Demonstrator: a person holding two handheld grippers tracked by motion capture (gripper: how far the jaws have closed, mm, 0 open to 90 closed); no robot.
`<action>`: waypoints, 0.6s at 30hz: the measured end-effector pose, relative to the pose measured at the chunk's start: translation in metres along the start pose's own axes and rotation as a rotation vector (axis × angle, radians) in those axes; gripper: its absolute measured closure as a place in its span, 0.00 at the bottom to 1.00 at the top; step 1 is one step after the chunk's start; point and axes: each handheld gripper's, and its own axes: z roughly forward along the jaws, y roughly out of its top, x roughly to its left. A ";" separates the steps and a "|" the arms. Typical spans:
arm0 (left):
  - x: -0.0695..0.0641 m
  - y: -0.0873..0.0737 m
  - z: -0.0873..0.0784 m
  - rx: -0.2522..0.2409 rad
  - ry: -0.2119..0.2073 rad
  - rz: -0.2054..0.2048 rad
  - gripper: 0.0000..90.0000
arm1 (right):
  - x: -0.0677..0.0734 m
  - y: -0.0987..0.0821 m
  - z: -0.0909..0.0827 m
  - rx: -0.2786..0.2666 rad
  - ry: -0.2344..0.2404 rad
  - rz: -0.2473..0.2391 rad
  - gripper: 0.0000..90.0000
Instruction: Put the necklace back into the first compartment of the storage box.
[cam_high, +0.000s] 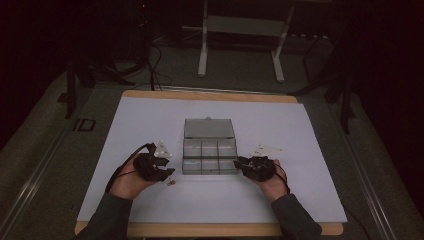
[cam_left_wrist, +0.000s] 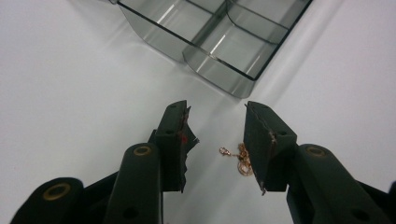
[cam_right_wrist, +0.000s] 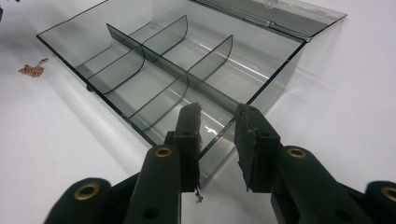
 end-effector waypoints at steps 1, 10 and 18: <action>0.000 0.000 0.001 0.006 -0.004 0.003 0.68 | 0.000 0.000 0.000 0.000 0.000 0.001 0.79; -0.004 0.003 0.008 0.072 -0.023 0.036 0.67 | 0.000 0.000 0.000 0.000 -0.001 0.002 0.79; -0.006 0.004 0.015 0.145 -0.042 0.061 0.70 | 0.000 0.000 0.000 -0.001 0.001 0.001 0.79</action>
